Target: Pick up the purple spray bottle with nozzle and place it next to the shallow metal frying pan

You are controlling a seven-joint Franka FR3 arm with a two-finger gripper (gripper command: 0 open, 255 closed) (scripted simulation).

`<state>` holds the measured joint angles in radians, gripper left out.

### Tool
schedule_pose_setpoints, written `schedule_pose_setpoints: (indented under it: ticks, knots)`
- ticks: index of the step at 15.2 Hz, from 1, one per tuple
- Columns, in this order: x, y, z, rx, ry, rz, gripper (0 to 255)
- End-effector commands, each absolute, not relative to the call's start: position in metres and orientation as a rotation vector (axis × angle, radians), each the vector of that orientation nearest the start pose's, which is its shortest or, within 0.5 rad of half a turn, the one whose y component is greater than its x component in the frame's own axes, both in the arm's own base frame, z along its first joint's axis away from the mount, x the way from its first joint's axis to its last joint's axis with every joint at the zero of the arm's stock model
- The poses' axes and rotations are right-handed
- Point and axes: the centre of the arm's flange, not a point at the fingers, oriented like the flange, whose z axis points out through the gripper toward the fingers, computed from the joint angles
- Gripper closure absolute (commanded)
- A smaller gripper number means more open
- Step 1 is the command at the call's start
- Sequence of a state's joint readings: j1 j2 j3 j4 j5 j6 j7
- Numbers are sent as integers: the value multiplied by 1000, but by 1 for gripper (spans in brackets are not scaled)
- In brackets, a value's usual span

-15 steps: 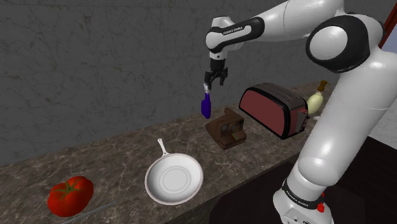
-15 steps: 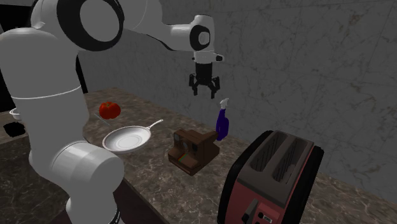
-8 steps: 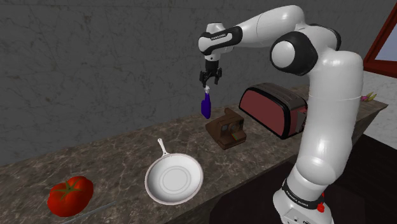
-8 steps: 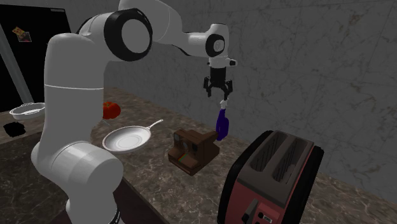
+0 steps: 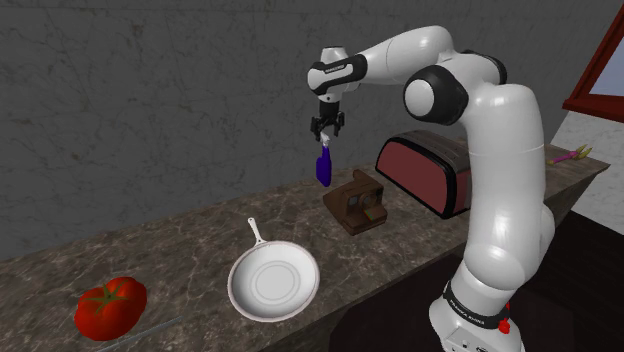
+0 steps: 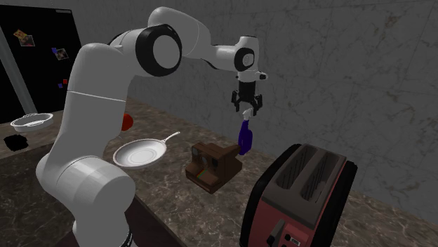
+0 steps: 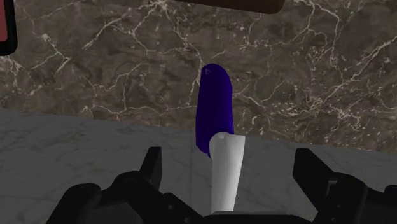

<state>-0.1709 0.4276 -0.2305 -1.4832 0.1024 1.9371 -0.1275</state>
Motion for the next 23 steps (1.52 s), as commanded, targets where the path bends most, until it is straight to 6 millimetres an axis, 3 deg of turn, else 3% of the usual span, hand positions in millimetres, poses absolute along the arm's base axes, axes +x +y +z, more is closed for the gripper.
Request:
schedule_pose_setpoints:
  ticks: [1,2,10,11,20,23]
  knots:
    - [643,-239,427,-3117,450,-59,0]
    - [643,-239,419,-3117,450,-59,0]
    - [643,-239,419,-3117,450,-59,0]
    - [643,-239,419,-3117,450,-59,255]
    - [643,-239,419,-3117,450,-59,255]
    - [643,-239,435,-3117,450,-59,255]
